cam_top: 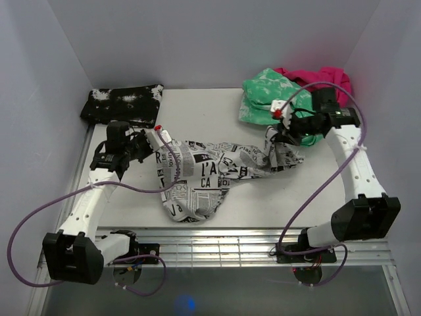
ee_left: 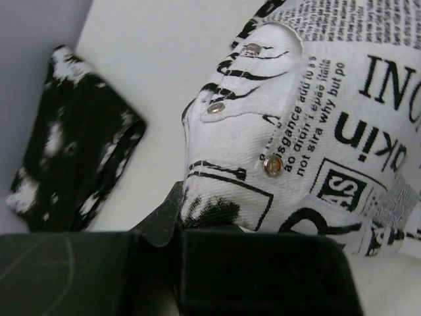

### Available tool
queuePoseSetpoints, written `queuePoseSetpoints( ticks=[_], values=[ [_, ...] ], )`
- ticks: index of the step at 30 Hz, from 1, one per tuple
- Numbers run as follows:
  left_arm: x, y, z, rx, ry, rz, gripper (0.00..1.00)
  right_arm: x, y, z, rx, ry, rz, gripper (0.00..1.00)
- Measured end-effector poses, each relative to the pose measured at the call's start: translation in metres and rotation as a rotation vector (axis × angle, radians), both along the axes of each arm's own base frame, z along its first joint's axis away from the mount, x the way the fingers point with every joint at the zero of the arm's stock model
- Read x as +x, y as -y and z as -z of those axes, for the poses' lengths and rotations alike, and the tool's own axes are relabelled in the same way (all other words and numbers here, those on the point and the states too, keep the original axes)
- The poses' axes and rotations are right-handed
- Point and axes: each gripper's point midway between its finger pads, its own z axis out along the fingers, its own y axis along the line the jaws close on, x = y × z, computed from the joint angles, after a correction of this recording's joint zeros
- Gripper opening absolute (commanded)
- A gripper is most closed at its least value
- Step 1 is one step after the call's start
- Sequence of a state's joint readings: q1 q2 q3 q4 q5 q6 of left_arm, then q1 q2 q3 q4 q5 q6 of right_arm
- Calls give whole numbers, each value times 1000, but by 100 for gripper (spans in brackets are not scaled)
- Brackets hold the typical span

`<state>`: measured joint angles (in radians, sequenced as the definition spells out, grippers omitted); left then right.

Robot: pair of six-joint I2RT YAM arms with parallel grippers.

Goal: Fold and stack the trousers
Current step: Flatten the trousers out

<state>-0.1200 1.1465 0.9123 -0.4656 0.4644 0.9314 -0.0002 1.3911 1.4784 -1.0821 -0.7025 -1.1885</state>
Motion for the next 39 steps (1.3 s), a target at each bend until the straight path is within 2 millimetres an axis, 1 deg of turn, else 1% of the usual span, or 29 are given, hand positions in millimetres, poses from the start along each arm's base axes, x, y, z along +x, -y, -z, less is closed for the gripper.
queuePoseSetpoints(
  ticks=[1, 3, 4, 5, 7, 8, 9, 10, 11, 12, 13, 15, 16, 18, 19, 20, 21, 22, 24, 26, 28, 29, 31, 32, 33, 34, 35, 38, 39],
  values=[
    [2, -9, -12, 24, 34, -39, 0, 3, -23, 2, 15, -20, -29, 8],
    [4, -30, -24, 69, 66, -125, 0, 15, -66, 4, 31, -42, -75, 8],
    [3, -44, -25, 94, 65, -176, 0, 21, -90, 4, 39, -50, -99, 8],
    [1, -59, -22, 121, 52, -231, 0, 26, -103, 3, 43, -50, -110, 8],
    [-4, -92, -12, 176, 17, -355, 0, 46, -141, 1, 60, -42, -118, 8],
    [-9, -104, -6, 200, -2, -405, 0, 54, -151, 1, 64, -32, -113, 11],
    [-15, -118, 3, 228, -31, -461, 0, 65, -161, 3, 64, -26, -91, 24],
    [-22, -128, 12, 250, -64, -508, 0, 77, -169, 5, 62, -20, -68, 61],
    [-30, -135, 22, 271, -103, -543, 0, 87, -173, 8, 58, -13, -47, 68],
    [-38, -138, 31, 281, -145, -567, 0, 100, -175, 15, 40, -23, -7, 79],
    [-42, -139, 36, 283, -171, -579, 0, 111, -175, 18, 31, -26, 26, 86],
    [-51, -140, 51, 267, -262, -629, 0, 128, -172, 29, 15, -31, 95, 95],
    [-53, -139, 57, 256, -304, -649, 0, 128, -169, 36, 9, -35, 108, 98],
    [-54, -137, 67, 238, -368, -677, 0, 110, -155, 49, -2, -49, 128, 98],
    [-54, -136, 73, 227, -404, -694, 0, 94, -146, 55, -17, -61, 127, 98],
    [-53, -135, 78, 220, -429, -706, 0, 76, -136, 59, -32, -69, 121, 91],
    [-53, -134, 83, 213, -459, -716, 0, 62, -131, 57, -41, -65, 104, 80],
    [-54, -134, 88, 208, -485, -726, 0, 51, -127, 51, -46, -47, 66, 76],
    [-53, -129, 99, 184, -544, -739, 0, 31, -129, 30, -17, 20, -36, 72],
    [-53, -124, 105, 156, -587, -745, 0, 2, -132, 14, 10, 111, -158, 72],
    [-51, -118, 106, 126, -613, -745, 0, -31, -145, 7, 20, 186, -300, 72],
    [-50, -116, 106, 111, -620, -745, 0, -48, -158, 7, 27, 219, -386, 71],
    [-48, -112, 105, 87, -630, -746, 0, -75, -187, 22, 28, 235, -543, 70],
    [-47, -111, 104, 80, -634, -746, 0, -85, -199, 31, 27, 235, -603, 70],
    [-47, -110, 104, 71, -639, -747, 0, -92, -213, 48, 13, 223, -665, 70],
    [-46, -109, 105, 67, -642, -747, 0, -96, -224, 64, -3, 212, -711, 70],
    [-46, -109, 105, 61, -648, -748, 0, -100, -237, 86, -26, 195, -758, 70],
    [-46, -108, 105, 48, -657, -750, 0, -107, -260, 137, -89, 166, -846, 69],
    [-45, -108, 104, 43, -657, -751, 0, -109, -266, 148, -104, 165, -867, 68]
  ],
)
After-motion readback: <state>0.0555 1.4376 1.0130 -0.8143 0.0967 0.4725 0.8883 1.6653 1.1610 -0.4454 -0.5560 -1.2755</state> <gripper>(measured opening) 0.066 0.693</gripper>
